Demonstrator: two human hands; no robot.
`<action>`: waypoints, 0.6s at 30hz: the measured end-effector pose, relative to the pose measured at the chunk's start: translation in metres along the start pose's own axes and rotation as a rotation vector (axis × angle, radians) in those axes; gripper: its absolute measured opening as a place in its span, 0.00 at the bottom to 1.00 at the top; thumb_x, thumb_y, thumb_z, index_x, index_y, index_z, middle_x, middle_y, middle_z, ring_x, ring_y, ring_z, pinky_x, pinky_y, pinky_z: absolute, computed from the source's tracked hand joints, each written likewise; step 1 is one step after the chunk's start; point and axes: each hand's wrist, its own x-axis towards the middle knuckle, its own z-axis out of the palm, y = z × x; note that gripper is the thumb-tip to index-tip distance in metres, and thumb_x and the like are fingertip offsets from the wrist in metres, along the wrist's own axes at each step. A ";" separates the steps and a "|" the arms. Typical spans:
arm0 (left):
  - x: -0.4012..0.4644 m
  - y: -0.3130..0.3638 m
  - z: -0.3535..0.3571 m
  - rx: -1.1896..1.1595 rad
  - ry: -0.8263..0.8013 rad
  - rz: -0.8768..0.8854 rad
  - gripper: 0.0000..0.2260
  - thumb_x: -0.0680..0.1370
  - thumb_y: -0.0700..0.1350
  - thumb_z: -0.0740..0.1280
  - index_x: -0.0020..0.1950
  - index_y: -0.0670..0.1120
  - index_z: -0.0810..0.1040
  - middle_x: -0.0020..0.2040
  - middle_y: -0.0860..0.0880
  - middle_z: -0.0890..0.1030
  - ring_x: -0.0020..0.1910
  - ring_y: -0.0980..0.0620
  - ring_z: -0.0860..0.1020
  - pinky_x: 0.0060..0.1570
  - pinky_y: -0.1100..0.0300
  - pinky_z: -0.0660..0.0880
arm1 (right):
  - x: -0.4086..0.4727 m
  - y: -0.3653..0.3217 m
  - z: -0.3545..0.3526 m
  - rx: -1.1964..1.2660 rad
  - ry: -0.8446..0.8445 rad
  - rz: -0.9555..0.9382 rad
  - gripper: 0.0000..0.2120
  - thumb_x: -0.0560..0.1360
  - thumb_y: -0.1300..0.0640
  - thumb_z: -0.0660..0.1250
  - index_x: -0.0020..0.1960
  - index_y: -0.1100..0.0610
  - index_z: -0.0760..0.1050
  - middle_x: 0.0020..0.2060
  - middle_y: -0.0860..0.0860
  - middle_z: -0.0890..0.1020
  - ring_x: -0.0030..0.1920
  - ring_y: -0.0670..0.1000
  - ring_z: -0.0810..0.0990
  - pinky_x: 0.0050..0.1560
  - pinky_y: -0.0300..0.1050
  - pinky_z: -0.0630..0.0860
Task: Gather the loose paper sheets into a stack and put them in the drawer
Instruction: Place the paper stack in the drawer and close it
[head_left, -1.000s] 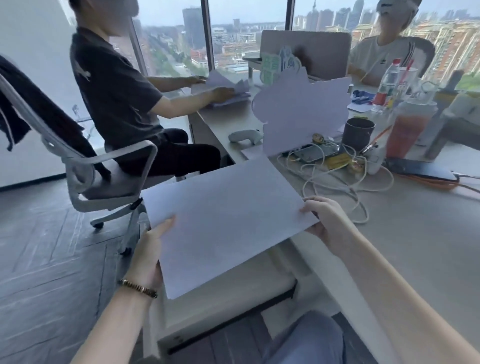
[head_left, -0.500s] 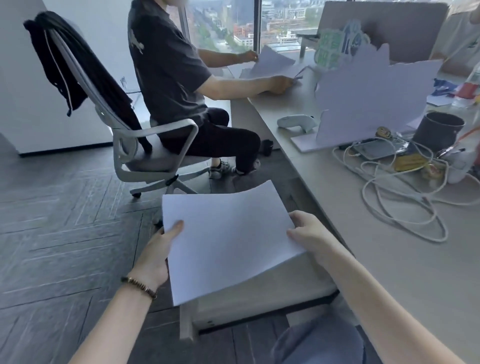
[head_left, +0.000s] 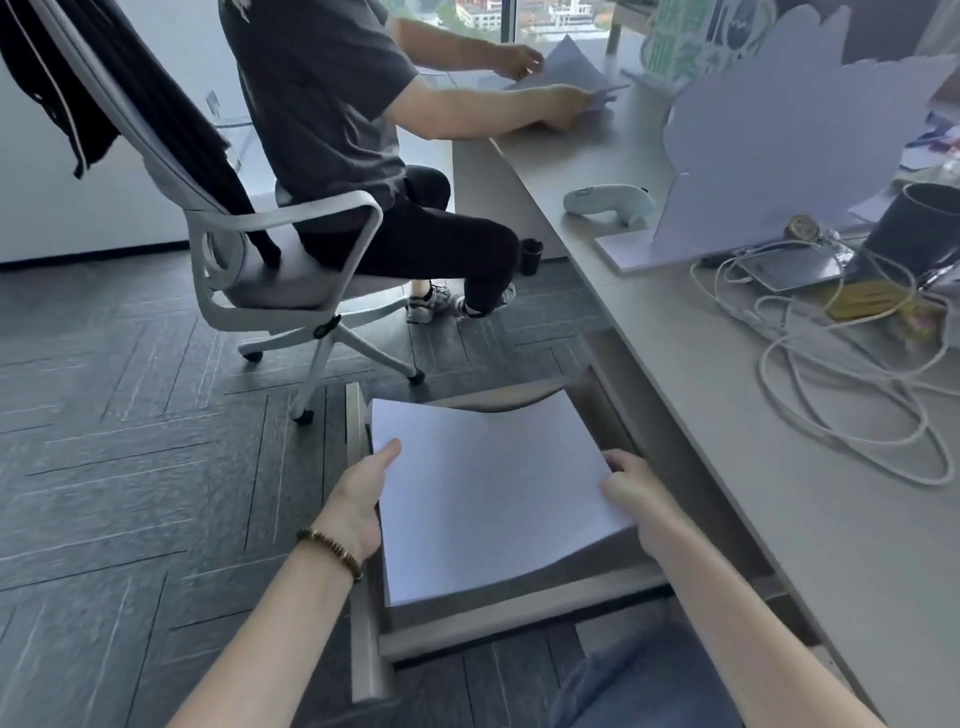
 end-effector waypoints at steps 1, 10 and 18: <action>0.004 -0.002 0.001 0.019 0.007 -0.012 0.15 0.82 0.51 0.62 0.54 0.42 0.82 0.48 0.42 0.86 0.50 0.42 0.83 0.50 0.49 0.78 | 0.001 0.002 0.001 -0.003 -0.003 0.006 0.13 0.80 0.67 0.55 0.55 0.54 0.75 0.44 0.48 0.81 0.43 0.47 0.79 0.43 0.44 0.74; 0.038 -0.019 0.009 0.155 0.113 -0.021 0.17 0.83 0.49 0.61 0.65 0.39 0.77 0.59 0.39 0.82 0.58 0.38 0.81 0.59 0.42 0.77 | 0.019 0.019 0.011 -0.029 0.008 0.036 0.13 0.80 0.68 0.55 0.51 0.56 0.76 0.40 0.48 0.80 0.40 0.47 0.78 0.35 0.41 0.71; 0.045 -0.021 0.013 0.142 0.113 0.023 0.11 0.80 0.41 0.66 0.60 0.37 0.75 0.54 0.39 0.83 0.44 0.44 0.82 0.36 0.56 0.77 | 0.029 0.028 0.017 -0.021 0.036 0.067 0.12 0.79 0.69 0.56 0.51 0.58 0.76 0.42 0.52 0.82 0.40 0.52 0.80 0.37 0.42 0.74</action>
